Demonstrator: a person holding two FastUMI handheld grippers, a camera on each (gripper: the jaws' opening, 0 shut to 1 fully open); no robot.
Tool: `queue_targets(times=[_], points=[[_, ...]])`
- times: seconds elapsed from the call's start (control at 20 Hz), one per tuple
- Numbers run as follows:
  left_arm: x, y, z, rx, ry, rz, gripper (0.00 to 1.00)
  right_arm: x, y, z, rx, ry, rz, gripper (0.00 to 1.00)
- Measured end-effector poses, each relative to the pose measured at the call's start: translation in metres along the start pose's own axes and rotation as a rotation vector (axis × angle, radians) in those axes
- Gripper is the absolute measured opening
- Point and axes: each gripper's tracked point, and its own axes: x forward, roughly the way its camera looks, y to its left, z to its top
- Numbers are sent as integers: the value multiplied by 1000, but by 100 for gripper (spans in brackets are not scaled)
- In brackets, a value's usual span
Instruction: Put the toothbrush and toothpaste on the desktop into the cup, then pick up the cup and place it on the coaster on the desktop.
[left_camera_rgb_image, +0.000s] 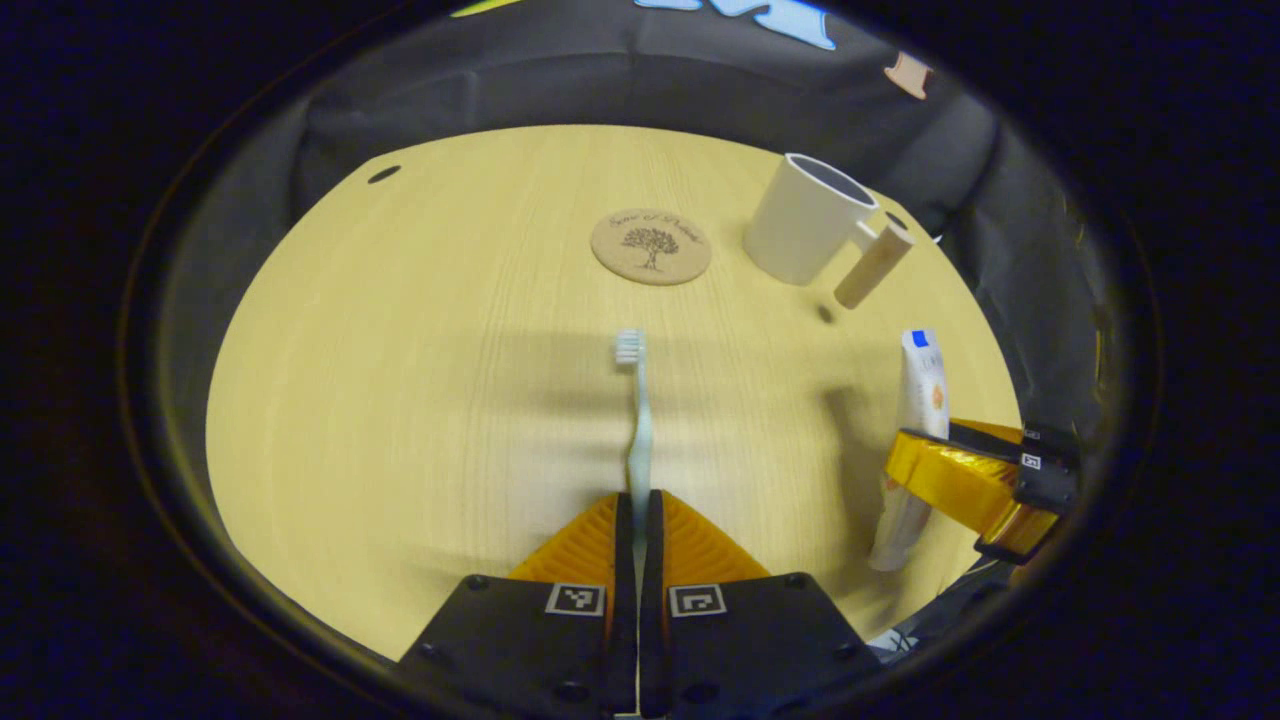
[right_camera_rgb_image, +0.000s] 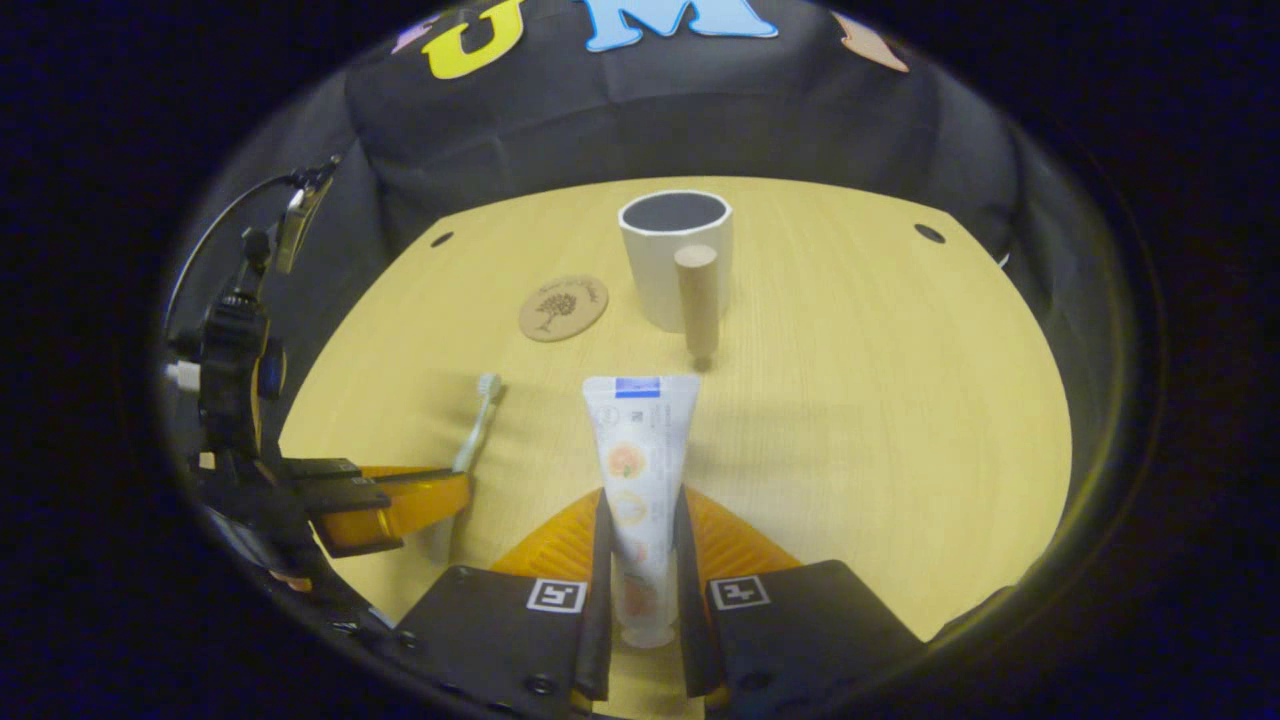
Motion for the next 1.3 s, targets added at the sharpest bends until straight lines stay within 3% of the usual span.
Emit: queue_targets(times=[0.05,0.3,0.55,0.8,1.3], points=[[-2,1,1,-9,-24,-19,10,-2,0,1,3,-40,-10,31],[-11,-1,19,5,-177,-93,10,-4,2,19,31,-273,-29,31],[-28,-15,56,4,-358,-160,10,-34,9,55,11,-535,-33,31],[-61,-32,98,37,-535,-189,7,-55,10,107,-25,-682,-83,31],[-118,-52,199,127,-874,-188,9,-57,0,229,-33,-954,-74,31]])
